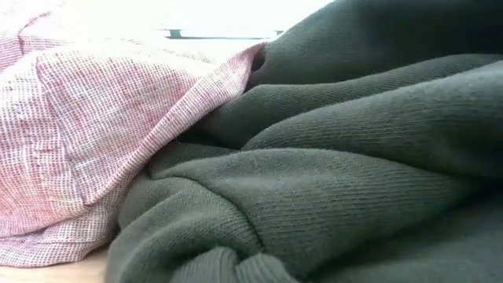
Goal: Sort clothes
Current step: Put the black shirt into the white laundry organizer
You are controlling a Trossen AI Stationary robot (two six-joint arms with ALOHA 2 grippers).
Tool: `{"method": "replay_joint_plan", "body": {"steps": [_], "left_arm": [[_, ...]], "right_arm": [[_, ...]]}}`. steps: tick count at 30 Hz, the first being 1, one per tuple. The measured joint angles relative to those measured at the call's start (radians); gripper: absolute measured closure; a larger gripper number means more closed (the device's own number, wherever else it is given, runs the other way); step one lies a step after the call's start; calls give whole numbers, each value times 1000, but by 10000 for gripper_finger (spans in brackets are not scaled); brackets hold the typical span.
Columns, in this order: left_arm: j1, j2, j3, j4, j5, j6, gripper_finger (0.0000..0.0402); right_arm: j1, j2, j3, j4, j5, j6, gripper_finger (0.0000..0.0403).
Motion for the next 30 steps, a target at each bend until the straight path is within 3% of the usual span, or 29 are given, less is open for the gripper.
{"method": "replay_joint_plan", "body": {"steps": [7, 14, 21, 30], "left_arm": [[-93, -211, -420, 240, -5, -173, 249], [-148, -386, -734, 428, -7, -290, 249], [-166, -512, -939, 526, -7, -333, 249], [-166, -600, -1117, 531, 3, -329, 249]], "right_arm": [[0, 0, 0, 0, 0, 0, 396], [0, 0, 0, 0, 0, 0, 396], [0, 0, 0, 0, 0, 0, 396], [0, 0, 0, 0, 0, 0, 396]]}}
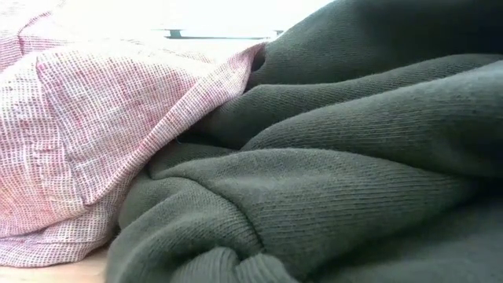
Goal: Sort clothes
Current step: Put the black shirt into the white laundry organizer
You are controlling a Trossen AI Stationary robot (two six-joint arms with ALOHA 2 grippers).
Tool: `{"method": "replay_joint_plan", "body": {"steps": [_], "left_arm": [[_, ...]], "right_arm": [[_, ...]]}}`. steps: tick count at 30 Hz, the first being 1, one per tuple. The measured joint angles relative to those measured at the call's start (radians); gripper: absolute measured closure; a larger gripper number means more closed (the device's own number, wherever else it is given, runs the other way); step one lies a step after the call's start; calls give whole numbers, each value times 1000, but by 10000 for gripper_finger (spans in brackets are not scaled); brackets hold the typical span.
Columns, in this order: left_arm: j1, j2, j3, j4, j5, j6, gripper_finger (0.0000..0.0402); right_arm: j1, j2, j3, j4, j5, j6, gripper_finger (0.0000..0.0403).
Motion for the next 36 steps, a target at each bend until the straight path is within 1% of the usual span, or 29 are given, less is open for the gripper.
{"method": "replay_joint_plan", "body": {"steps": [8, 12, 16, 20, 25, 27, 29, 33, 35, 36], "left_arm": [[1, 0, -128, 28, 3, 69, 249], [1, 0, -183, 37, -33, 103, 249], [1, 0, -195, 48, -120, 136, 249], [1, 2, -195, 46, -156, 198, 249], [20, 28, -195, 49, -199, 194, 249], [32, 48, -195, 68, -200, 198, 249], [44, 63, -215, 129, -185, 198, 249], [64, 102, -289, 289, -59, 176, 249], [64, 119, -317, 319, -45, 140, 249], [64, 128, -325, 319, -55, 118, 249]], "right_arm": [[0, 0, 0, 0, 0, 0, 396], [0, 0, 0, 0, 0, 0, 396], [0, 0, 0, 0, 0, 0, 396], [0, 0, 0, 0, 0, 0, 396], [0, 0, 0, 0, 0, 0, 396], [0, 0, 0, 0, 0, 0, 396], [0, 0, 0, 0, 0, 0, 396], [0, 0, 0, 0, 0, 0, 396], [0, 0, 0, 0, 0, 0, 396], [0, 0, 0, 0, 0, 0, 396]]}}
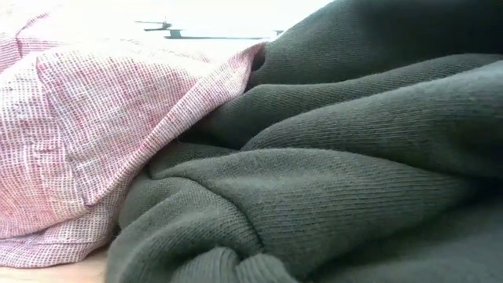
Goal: Sort clothes
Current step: Put the black shirt into the white laundry organizer
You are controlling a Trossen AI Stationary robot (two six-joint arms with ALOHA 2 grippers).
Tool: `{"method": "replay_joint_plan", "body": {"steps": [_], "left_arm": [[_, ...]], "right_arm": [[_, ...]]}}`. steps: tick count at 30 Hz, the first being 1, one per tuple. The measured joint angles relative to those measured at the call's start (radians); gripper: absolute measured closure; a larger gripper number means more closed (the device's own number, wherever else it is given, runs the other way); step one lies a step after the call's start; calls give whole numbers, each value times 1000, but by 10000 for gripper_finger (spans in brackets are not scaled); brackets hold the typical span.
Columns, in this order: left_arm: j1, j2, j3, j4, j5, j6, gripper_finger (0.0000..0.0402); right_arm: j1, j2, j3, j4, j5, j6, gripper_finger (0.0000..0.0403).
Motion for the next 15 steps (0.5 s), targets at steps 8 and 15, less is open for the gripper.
{"method": "replay_joint_plan", "body": {"steps": [8, 15], "left_arm": [[0, 56, -95, 110, -19, -84, 249], [0, 81, -109, 156, -19, -191, 249]], "right_arm": [[0, 0, 0, 0, 0, 0, 396], [0, 0, 0, 0, 0, 0, 396]]}}
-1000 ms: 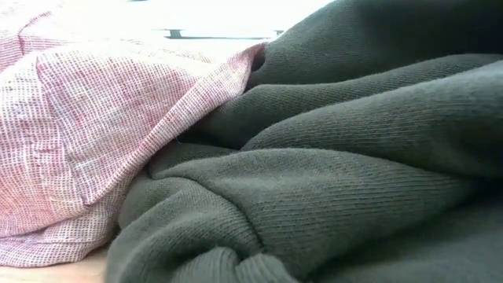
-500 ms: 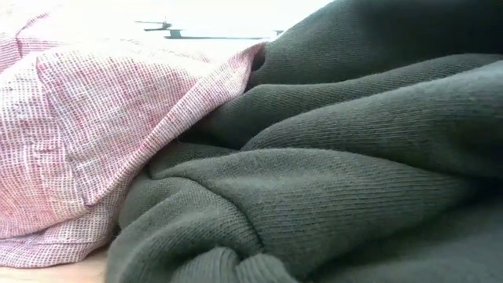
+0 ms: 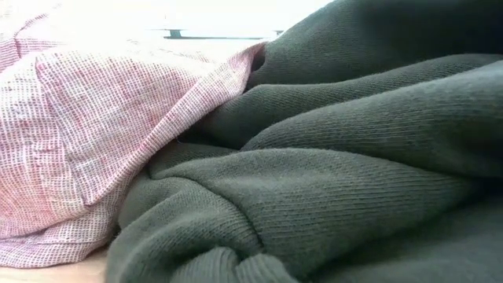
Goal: Sort clothes
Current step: Put the black shirt into the white laundry organizer
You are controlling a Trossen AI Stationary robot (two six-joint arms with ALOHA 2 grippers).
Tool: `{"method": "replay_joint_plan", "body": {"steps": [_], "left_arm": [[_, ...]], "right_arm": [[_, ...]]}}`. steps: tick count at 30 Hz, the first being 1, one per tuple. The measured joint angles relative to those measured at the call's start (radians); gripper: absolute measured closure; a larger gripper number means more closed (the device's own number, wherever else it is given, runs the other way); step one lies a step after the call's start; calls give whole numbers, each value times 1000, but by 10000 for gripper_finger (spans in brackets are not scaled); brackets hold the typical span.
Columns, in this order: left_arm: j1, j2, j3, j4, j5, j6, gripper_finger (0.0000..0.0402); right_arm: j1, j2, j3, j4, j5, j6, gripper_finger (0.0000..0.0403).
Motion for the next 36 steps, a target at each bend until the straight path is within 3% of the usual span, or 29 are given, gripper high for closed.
{"method": "replay_joint_plan", "body": {"steps": [4, 9, 11, 17, 28, 36], "left_arm": [[0, 1, -1, 27, 5, -21, 266], [0, 1, -1, 30, 37, -85, 368], [-2, 1, -1, 38, 69, -140, 388], [-55, 4, 62, -6, 128, -245, 397], [-165, 3, 436, -456, 7, -282, 400], [-203, 3, 629, -585, -49, -312, 401]], "right_arm": [[0, 0, 0, 0, 0, 0, 396], [0, 0, 0, 0, 0, 0, 396], [0, 0, 0, 0, 0, 0, 396], [0, 0, 0, 0, 0, 0, 396], [0, 0, 0, 0, 0, 0, 396], [0, 0, 0, 0, 0, 0, 396]]}}
